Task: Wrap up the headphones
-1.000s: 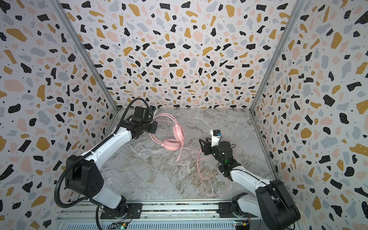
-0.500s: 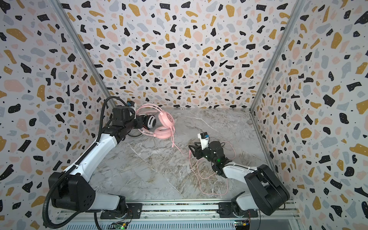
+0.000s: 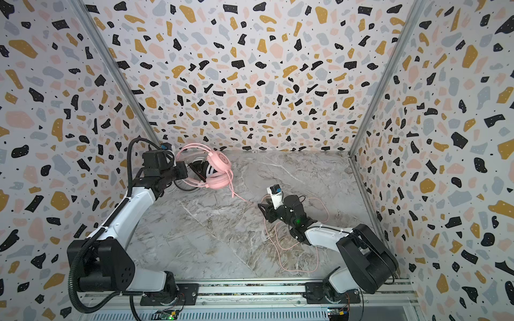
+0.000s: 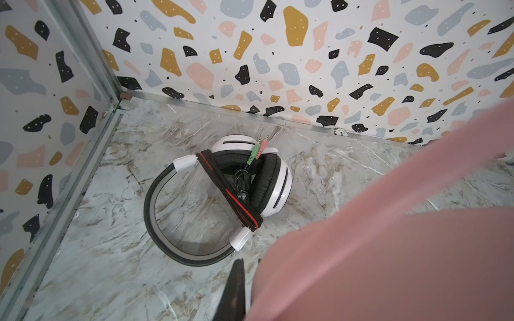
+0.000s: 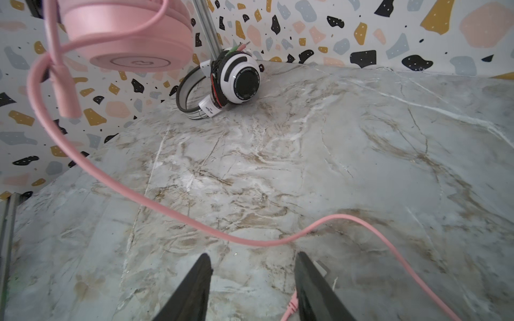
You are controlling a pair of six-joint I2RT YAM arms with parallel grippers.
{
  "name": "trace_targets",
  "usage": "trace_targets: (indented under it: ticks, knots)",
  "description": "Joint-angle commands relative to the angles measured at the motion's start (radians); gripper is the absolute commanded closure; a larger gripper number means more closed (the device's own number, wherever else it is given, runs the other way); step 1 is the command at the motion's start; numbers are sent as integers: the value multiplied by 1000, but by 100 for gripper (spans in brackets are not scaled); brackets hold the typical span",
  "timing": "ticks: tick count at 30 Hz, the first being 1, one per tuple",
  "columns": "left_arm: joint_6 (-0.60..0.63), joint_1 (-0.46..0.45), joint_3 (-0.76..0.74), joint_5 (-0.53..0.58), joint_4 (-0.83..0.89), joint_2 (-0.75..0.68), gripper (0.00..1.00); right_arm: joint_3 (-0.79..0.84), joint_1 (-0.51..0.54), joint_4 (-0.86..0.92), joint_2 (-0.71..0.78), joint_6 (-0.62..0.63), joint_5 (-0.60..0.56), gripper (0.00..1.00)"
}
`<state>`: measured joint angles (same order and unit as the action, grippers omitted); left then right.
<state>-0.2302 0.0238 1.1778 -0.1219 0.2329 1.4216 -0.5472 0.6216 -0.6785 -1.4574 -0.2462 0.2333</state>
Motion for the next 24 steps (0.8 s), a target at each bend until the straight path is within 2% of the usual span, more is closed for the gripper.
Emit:
trace_targets:
  ticks: [1,7,11,24]
  knots:
    - [-57,11,6,-84,-115,-24,100,-32,0,32,-10,37,-20,49]
    - [-55,38,5,-78,-111,-33,100,-62,0,108,-32,141,-80,48]
    - [-52,54,2,-71,-112,-39,100,-120,1,184,-115,217,-115,46]
    - [-75,67,-15,-151,-138,-5,100,-254,8,247,-293,324,-384,37]
